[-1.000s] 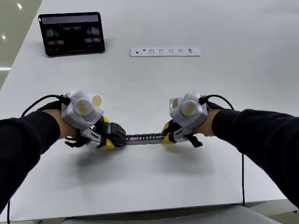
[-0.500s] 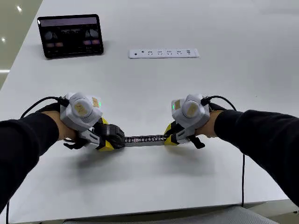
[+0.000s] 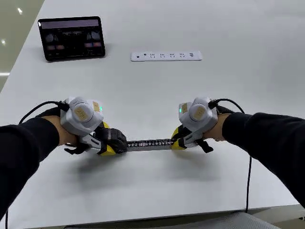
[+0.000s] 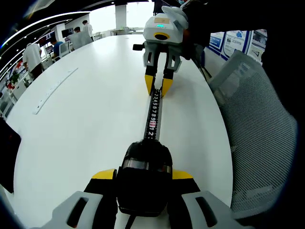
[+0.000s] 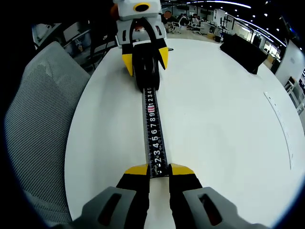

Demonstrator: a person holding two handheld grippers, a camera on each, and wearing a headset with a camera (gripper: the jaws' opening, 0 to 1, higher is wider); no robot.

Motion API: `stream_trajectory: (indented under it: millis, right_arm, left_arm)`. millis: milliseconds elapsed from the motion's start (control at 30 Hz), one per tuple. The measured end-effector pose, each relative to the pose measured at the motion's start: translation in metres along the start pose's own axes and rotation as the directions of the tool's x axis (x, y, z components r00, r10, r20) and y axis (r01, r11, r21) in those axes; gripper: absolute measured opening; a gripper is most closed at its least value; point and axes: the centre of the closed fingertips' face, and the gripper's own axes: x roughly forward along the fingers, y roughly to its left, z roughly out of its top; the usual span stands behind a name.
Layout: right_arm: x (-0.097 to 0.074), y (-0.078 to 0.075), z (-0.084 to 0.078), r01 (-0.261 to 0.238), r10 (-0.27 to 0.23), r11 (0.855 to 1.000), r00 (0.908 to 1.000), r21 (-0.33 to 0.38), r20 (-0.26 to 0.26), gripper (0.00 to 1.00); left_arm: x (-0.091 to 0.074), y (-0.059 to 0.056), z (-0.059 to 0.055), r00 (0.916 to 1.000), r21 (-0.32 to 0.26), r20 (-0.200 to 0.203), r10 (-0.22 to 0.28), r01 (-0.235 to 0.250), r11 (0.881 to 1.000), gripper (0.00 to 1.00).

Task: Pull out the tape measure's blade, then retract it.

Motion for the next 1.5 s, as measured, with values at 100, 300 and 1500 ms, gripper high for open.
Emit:
stream_trajectory:
  millis: [100,300,1500]
  right_arm:
    - [-0.002,0.000,-0.001,0.001,-0.001,1.000,1.0000,-0.001,-0.003,0.10]
    - [-0.005,0.000,-0.005,0.003,-0.003,1.000,0.9999,-0.001,-0.012,0.10]
    - [-0.027,-0.006,-0.040,0.021,-0.021,1.000,0.9982,0.013,-0.056,0.10]
  left_arm:
    - [0.000,0.000,0.000,1.0000,-0.002,0.002,0.000,0.000,1.000,0.37]
    - [0.000,0.000,0.000,1.0000,-0.001,0.000,-0.002,0.002,1.000,0.37]
    - [0.000,-0.001,0.001,1.0000,-0.010,0.000,0.001,-0.001,1.000,0.37]
